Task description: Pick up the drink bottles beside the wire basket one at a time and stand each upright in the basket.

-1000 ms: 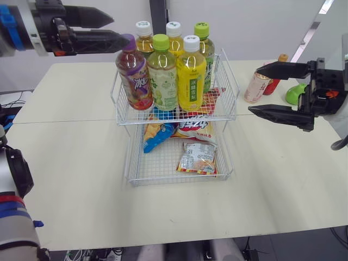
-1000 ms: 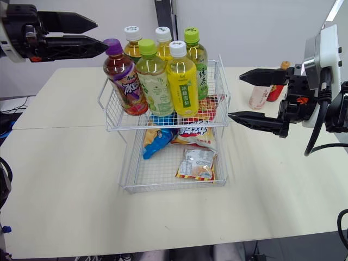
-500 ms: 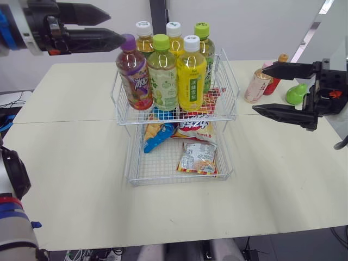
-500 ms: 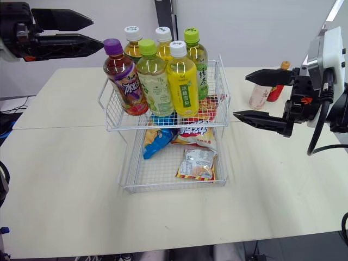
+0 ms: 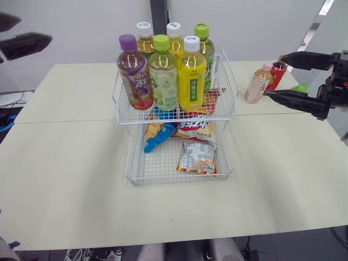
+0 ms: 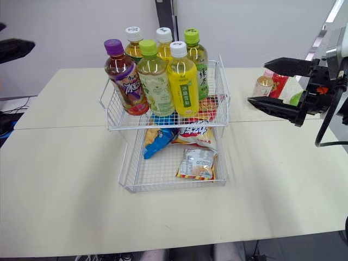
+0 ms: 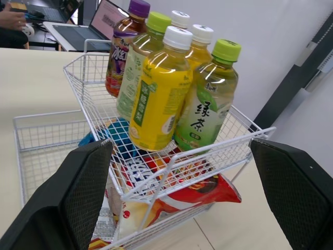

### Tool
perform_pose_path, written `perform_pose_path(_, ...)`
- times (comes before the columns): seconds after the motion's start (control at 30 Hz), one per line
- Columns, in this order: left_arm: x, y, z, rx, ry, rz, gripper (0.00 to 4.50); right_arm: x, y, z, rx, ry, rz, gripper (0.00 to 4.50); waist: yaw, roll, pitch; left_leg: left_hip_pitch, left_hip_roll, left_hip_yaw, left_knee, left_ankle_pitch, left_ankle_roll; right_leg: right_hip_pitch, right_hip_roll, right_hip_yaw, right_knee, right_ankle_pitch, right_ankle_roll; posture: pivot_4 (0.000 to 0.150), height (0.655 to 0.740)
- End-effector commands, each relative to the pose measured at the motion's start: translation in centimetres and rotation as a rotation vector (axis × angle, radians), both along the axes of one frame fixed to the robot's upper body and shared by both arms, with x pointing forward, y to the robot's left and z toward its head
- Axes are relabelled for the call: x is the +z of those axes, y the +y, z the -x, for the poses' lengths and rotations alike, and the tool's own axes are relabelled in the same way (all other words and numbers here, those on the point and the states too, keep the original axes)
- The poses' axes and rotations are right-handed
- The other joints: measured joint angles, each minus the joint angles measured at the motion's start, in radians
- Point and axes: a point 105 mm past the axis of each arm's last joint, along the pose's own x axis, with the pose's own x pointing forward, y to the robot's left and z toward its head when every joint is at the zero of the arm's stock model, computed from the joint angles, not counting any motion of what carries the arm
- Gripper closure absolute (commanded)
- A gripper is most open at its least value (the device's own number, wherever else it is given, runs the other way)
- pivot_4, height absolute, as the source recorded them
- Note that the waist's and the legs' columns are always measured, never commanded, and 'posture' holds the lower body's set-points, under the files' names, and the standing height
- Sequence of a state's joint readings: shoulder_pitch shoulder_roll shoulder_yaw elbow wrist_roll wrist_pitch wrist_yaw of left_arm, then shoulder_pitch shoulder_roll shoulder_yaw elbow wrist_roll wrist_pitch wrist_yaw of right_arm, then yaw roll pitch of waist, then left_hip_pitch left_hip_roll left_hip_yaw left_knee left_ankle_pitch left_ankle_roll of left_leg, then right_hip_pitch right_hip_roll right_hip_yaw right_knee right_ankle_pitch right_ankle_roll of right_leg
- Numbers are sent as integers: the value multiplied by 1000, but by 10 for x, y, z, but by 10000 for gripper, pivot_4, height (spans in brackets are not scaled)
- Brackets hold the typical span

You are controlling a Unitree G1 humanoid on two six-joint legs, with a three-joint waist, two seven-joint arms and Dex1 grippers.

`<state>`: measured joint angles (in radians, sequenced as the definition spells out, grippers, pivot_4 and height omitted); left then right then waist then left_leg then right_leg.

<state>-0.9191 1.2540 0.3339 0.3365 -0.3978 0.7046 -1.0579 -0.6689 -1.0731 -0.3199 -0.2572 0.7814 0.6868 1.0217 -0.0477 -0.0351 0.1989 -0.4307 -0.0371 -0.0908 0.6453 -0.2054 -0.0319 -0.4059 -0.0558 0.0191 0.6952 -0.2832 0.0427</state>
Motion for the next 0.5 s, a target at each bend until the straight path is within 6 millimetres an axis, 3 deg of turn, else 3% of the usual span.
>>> perform_pose_path(0.03, -11, 27, 12, 103, -23, -15, 361, 3, -14, 3, -26, -51, 42, 0, 1, 0, 0, 0, 0, 0, 0, 0, 0, 0, 0, 0, -1, 0, 0, 1500, 7400)
perform_pose_path(0.2, -60, 46, 9, 243, -13, -93, 361, -19, -34, -7, -105, -24, 102, 0, 8, 0, 0, 0, 1, 1, 0, 0, 0, 0, -1, 1, -1, 0, 0, 1500, 7400)
perform_pose_path(0.5, -132, 37, 1, 345, -70, 9, 361, -76, -63, -33, -304, -31, 88, 0, 19, 0, -2, 1, 0, 0, 0, 0, 0, 1, -7, 2, -1, 1, 0, 1500, 7400)
